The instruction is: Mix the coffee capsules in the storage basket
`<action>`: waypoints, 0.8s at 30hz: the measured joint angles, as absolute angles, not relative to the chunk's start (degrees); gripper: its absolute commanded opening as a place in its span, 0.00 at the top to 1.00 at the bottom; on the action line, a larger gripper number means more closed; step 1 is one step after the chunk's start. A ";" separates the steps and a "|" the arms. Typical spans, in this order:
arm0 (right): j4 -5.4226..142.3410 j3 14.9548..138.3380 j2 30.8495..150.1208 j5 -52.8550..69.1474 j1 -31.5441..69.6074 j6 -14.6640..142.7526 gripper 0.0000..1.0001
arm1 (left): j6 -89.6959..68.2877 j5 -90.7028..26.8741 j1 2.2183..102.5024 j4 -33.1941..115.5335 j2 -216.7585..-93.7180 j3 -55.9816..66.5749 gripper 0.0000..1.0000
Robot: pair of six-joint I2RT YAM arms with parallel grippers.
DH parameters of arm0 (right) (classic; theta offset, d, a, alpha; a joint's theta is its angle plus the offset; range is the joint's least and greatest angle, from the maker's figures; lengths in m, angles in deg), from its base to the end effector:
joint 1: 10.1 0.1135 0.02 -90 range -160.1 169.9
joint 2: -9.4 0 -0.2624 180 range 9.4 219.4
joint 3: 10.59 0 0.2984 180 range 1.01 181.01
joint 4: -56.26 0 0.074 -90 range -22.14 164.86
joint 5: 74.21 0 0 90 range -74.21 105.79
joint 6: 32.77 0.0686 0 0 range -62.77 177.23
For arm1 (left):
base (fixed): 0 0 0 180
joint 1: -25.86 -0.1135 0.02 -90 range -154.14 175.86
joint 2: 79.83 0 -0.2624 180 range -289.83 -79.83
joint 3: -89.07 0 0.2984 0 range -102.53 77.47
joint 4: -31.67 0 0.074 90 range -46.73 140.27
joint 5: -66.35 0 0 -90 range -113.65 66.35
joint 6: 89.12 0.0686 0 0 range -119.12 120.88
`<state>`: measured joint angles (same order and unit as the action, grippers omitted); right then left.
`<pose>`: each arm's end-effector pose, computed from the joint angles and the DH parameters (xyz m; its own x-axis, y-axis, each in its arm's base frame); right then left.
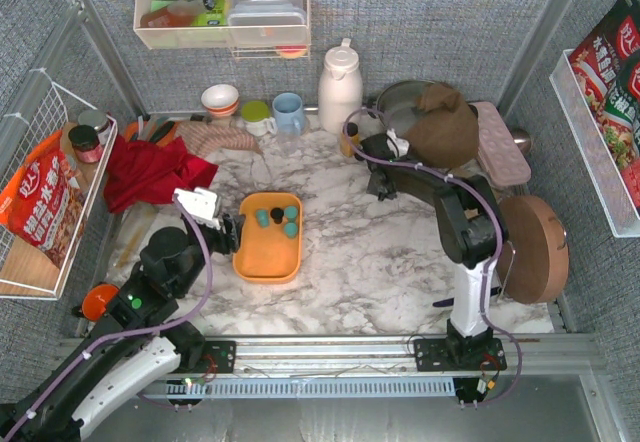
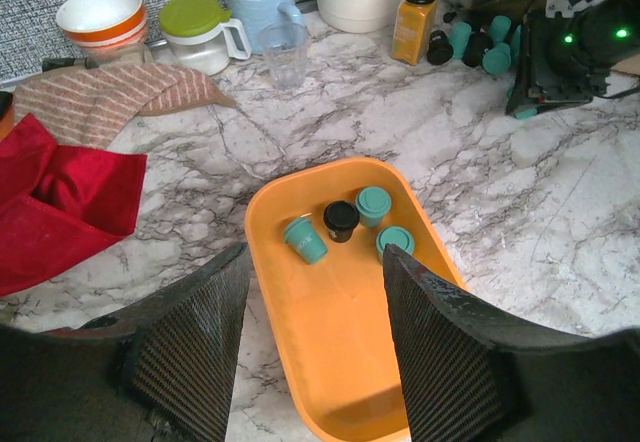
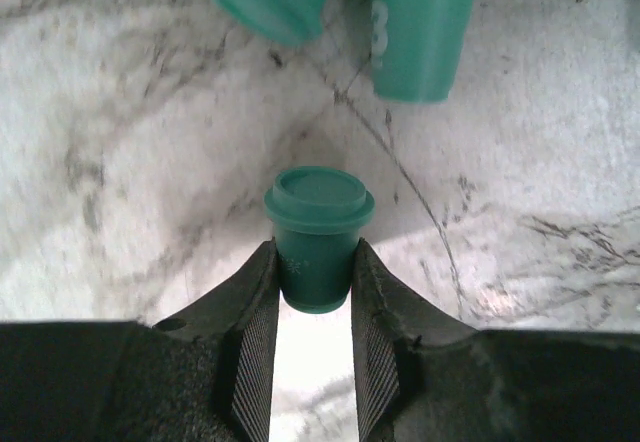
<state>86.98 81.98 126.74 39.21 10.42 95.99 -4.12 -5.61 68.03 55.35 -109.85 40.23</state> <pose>0.4676 0.1459 0.1087 -0.6711 0.3622 -0.6468 0.3968 0.9125 0.0993 0.1729 -0.1279 0.3292 -0.0983 -0.0228 -0.9949 0.4026 0.9134 -0.0607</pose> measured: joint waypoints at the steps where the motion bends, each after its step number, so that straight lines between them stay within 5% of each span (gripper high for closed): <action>1: 86.47 80.36 125.30 38.20 10.42 94.24 0.96 | -4.16 -5.59 68.03 55.35 -109.98 40.08 0.35; 15: 72.66 63.42 98.42 23.51 11.64 71.10 0.95 | -8.82 -5.13 68.03 54.21 -114.73 35.77 0.37; 24: 56.25 42.20 80.45 12.91 16.54 57.85 0.89 | -16.69 -5.74 68.03 47.22 -124.74 33.44 0.37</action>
<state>56.25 42.20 80.45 12.91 16.54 57.85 -16.69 -5.74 68.03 47.22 -124.74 33.44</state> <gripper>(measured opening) 0.324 0.626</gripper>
